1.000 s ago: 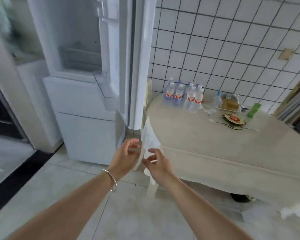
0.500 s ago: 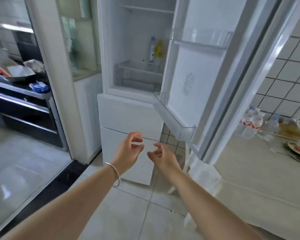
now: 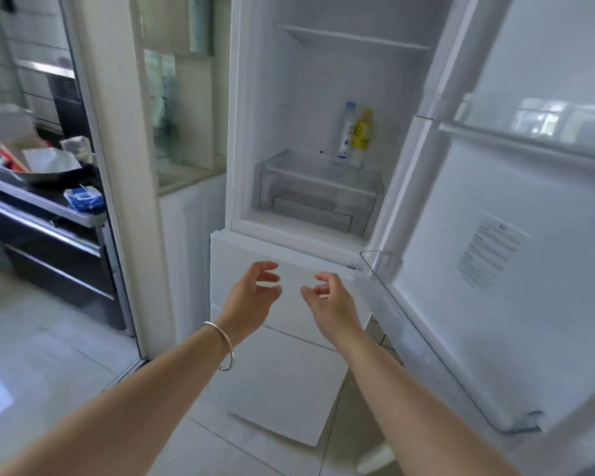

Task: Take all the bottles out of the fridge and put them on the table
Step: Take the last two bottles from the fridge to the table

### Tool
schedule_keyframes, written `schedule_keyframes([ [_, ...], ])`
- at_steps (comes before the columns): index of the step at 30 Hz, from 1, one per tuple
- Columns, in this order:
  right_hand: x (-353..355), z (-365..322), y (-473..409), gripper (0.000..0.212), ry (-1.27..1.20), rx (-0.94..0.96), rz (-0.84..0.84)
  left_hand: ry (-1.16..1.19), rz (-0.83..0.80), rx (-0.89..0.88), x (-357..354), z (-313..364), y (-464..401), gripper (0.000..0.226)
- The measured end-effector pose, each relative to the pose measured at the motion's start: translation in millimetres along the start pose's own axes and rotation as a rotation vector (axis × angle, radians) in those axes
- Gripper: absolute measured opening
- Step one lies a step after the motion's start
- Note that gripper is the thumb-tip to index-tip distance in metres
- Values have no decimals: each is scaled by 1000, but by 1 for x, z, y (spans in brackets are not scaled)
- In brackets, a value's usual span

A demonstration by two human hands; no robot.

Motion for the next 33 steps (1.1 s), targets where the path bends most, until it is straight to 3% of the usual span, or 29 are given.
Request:
schedule_keyframes([
  [6, -11, -21, -138, 43, -12, 34, 29, 44, 16, -47, 4, 14, -135, 31],
  [14, -34, -16, -268, 36, -42, 1, 109, 91, -41, -3, -4, -17, -273, 35],
  [22, -15, -50, -375, 23, -115, 146, 525, 217, -192, -108, -41, 12, -414, 34],
  [28, 18, -65, -441, 21, -41, 207, 599, 299, -266, -70, -85, 50, -495, 38],
  [33, 75, -61, -509, 24, -172, 163, 748, 289, -293, -82, -113, 74, -557, 42],
])
Point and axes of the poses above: each hand's wrist, its own y-axis away from the middle knuckle, its own x-axis out of the back of the hand, z = x × y, the point moved 6 cm from there along -y, towards the middle knuckle, and after that the axes turned 7 degrees about -y, right-handed, at the moved point
